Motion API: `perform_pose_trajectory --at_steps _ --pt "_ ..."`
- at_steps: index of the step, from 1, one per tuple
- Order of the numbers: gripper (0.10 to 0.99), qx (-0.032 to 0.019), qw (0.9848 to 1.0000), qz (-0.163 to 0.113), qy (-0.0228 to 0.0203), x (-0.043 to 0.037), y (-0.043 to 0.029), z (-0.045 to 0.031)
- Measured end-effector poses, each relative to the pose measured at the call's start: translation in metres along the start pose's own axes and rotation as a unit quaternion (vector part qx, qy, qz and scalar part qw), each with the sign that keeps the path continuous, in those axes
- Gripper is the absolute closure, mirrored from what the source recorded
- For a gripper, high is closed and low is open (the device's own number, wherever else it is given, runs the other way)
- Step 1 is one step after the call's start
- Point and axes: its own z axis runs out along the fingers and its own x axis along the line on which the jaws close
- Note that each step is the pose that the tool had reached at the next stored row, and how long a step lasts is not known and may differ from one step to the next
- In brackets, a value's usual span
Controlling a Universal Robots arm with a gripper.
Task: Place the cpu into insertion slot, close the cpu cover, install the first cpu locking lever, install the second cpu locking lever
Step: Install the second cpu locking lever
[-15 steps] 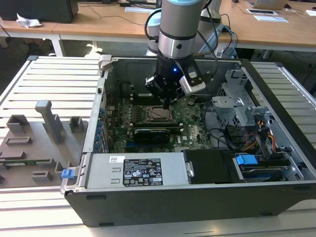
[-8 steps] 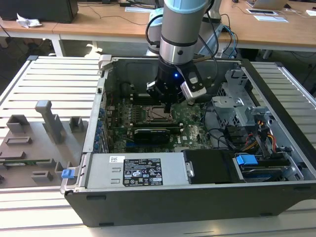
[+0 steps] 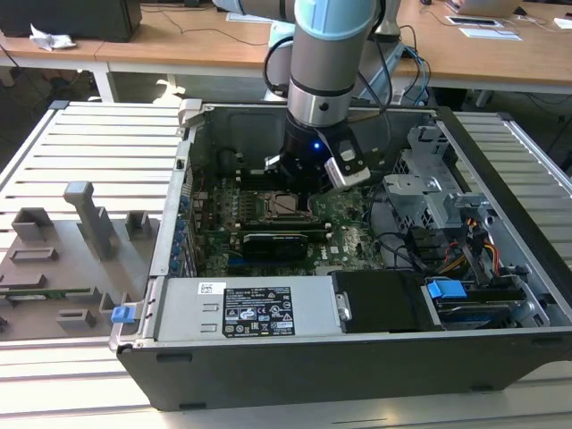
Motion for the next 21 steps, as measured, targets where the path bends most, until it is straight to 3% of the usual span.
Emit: perform_pose_trajectory --at_steps 9,21 --pt "0.98 0.0 1.0 0.0 0.0 0.0008 -0.0007 0.0117" --pt "0.98 0.0001 0.9998 -0.021 0.0013 0.0334 -0.0027 0.0153"
